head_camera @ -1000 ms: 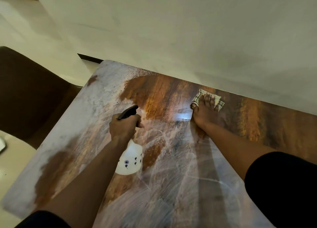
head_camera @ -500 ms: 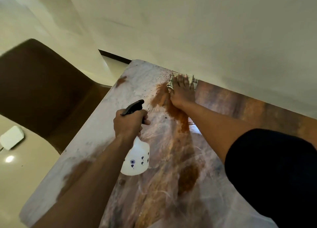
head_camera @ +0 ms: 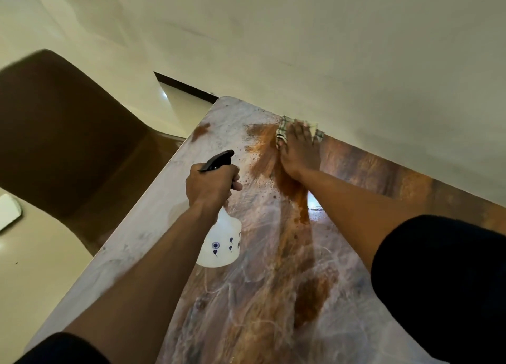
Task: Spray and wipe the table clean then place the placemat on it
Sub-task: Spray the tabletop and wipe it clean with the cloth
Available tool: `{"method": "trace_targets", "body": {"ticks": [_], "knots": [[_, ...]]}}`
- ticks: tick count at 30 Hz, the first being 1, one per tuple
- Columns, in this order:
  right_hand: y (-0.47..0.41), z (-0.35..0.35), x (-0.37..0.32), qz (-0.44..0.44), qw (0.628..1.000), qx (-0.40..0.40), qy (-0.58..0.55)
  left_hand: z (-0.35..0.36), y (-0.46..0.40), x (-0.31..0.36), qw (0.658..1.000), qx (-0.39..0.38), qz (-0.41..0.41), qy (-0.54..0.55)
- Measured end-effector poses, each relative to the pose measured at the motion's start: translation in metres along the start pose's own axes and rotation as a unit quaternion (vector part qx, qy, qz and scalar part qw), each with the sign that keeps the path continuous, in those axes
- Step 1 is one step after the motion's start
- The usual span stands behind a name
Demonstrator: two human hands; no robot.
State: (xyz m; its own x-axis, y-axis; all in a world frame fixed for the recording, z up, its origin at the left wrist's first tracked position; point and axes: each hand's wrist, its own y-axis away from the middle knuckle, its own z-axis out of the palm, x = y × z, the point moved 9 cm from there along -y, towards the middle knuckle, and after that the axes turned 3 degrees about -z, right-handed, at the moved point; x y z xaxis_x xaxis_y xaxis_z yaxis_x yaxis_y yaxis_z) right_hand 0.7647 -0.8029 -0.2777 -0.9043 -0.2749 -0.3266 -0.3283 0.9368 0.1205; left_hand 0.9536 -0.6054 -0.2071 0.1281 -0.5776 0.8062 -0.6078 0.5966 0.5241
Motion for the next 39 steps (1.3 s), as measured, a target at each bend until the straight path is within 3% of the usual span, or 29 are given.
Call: {"method": "trace_targets", "body": {"ticks": [5,10,17,23,28,39], "knots": [[0.023,-0.013,0.056,0.096,0.993,0.061,0.031,0.000,-0.010,0.002,1.000,-0.001,-0.012,0.000],[0.009,-0.007,0.034,0.160,0.984,0.071,0.023,-0.003,-0.018,0.003,1.000,-0.007,-0.023,0.003],[-0.054,0.014,-0.069,0.009,1.000,0.012,0.021,-0.029,-0.036,0.018,1.000,0.002,0.004,0.028],[-0.087,0.040,-0.168,-0.144,0.988,-0.038,0.041,-0.054,-0.042,0.034,0.998,0.036,0.025,0.049],[-0.089,0.047,-0.185,-0.192,0.979,-0.051,0.046,-0.058,-0.044,0.034,0.997,0.050,0.024,0.052],[-0.080,0.014,-0.068,-0.012,0.999,0.021,0.037,-0.050,-0.056,0.024,0.997,0.038,0.012,0.060]]}}
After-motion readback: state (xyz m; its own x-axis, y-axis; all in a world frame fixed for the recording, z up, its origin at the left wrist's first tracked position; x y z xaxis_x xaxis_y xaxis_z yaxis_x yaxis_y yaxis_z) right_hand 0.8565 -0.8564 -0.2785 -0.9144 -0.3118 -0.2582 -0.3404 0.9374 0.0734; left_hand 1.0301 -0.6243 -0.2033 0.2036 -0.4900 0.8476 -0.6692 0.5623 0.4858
